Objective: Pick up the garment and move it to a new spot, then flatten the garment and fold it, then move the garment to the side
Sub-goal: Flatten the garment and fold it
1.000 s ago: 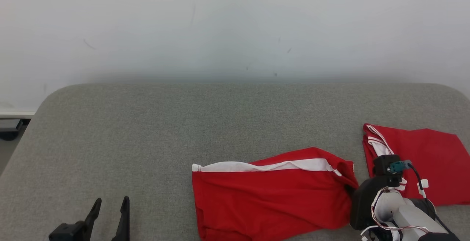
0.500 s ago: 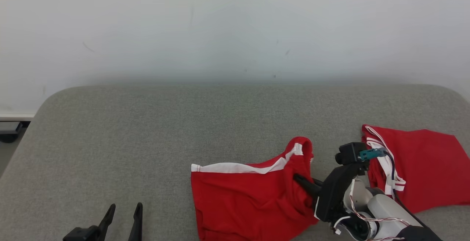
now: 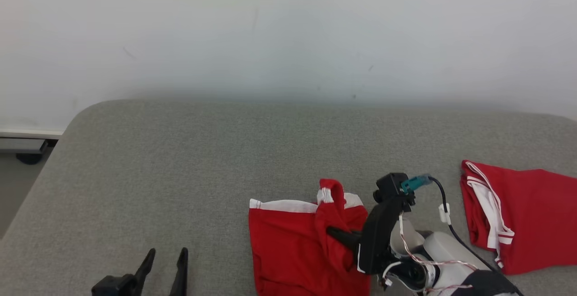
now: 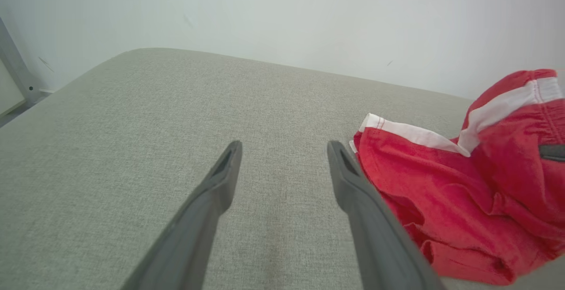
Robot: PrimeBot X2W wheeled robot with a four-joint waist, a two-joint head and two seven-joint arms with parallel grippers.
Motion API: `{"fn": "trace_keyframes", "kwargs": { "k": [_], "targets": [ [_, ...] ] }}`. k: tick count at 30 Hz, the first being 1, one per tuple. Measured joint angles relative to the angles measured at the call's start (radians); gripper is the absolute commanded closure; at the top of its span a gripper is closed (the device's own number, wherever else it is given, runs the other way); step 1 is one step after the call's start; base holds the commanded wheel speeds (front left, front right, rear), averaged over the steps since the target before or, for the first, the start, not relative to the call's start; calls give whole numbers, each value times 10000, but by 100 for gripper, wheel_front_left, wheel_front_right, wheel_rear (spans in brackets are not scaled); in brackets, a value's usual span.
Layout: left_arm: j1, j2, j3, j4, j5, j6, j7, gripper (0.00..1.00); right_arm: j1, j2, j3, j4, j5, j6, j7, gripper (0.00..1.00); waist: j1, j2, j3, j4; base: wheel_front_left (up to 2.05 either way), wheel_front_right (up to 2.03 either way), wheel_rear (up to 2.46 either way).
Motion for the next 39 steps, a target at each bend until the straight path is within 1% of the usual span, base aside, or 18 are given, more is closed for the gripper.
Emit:
{"fn": "trace_keyframes", "kwargs": {
  "k": [1, 6, 12, 14, 17, 23, 25, 28, 29, 34, 39],
  "targets": [
    [-55, -31, -46, 6, 21, -67, 0, 0, -121, 54, -2, 56, 6, -96, 65, 100, 0, 0, 0, 43, 0, 0, 0],
    [-221, -255, -228, 94, 86, -102, 0, 0, -394, 270, -52, 370, 360, -533, 424, 100, 0, 0, -3, 295, 0, 0, 0],
    [-246, -385, -391, 242, 113, -167, 0, 0, -590, 355, 54, 711, 541, -915, 763, 100, 0, 0, 4, 619, 0, 0, 0],
    [-250, -430, -424, 303, 113, -232, 0, 0, -738, 378, 79, 759, 625, -961, 855, 100, 0, 0, 8, 722, 0, 0, 0],
    [-280, -514, -477, 368, 130, -238, 0, 0, -798, 397, 155, 813, 708, -1131, 945, 100, 0, 0, 13, 862, 0, 0, 0],
    [-436, -660, -543, 485, 144, -251, 0, 0, -799, 407, 385, 1066, 905, -1312, 1183, 100, 0, 0, 14, 1112, 0, 0, 0],
    [-433, -681, -543, 525, 142, -251, 0, 0, -806, 414, 430, 1133, 978, -1434, 1189, 100, 0, 0, 6, 1188, 0, 0, 0],
    [-437, -711, -570, 606, 148, -259, 0, 0, -834, 412, 711, 1089, 1290, -1576, 1166, 100, 0, 0, -7, 1260, 0, 0, 0],
    [-438, -742, -598, 633, 169, -337, 0, 0, -838, 412, 805, 1045, 1383, -1634, 1108, 100, 0, -1, -9, 1291, 0, 0, 0],
    [-504, -913, -734, 742, 203, -341, 0, 0, -978, 416, 1212, 1039, 1802, -1829, 957, 100, 0, 0, -17, 1462, 0, 0, 0],
    [-583, -924, -719, 805, 203, -343, 0, 0, -1112, 420, 1524, 1197, 2038, -1933, 802, 100, 0, 0, -38, 1574, 0, 0, 0]
  ]
}}
